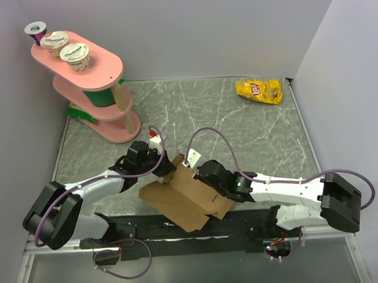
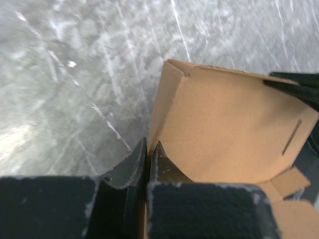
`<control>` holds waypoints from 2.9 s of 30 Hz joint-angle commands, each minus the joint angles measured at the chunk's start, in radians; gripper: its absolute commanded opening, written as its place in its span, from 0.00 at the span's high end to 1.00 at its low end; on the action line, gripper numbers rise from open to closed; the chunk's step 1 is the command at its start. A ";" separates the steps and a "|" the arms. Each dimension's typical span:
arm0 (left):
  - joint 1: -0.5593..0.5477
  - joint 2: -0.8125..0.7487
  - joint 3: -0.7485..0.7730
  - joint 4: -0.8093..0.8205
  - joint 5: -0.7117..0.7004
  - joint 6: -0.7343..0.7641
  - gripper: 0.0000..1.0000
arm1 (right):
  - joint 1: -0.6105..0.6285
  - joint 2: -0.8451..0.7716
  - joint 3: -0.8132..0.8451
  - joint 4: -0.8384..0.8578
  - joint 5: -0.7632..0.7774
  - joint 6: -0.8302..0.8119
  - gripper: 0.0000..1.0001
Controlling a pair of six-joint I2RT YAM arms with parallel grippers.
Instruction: Fold the paper box
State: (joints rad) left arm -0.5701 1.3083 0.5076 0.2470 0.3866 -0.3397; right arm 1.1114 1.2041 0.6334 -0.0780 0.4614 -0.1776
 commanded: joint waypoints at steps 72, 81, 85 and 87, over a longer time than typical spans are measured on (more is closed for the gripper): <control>0.274 0.021 -0.060 0.216 0.120 -0.185 0.34 | 0.137 0.104 -0.018 0.118 0.286 0.139 1.00; 0.273 0.121 -0.096 0.377 0.101 -0.203 0.40 | 0.113 0.120 -0.017 0.302 0.361 -0.210 1.00; 0.274 0.152 -0.077 0.417 0.106 -0.196 0.39 | 0.102 0.103 -0.052 0.486 0.339 -0.483 1.00; 0.274 0.170 -0.077 0.440 0.101 -0.193 0.39 | 0.102 0.107 -0.058 0.521 0.339 -0.593 1.00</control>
State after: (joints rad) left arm -0.2970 1.4456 0.4103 0.5774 0.4919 -0.5392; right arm 1.2198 1.3376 0.5941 0.2424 0.7742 -0.4786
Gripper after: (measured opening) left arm 0.603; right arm 0.051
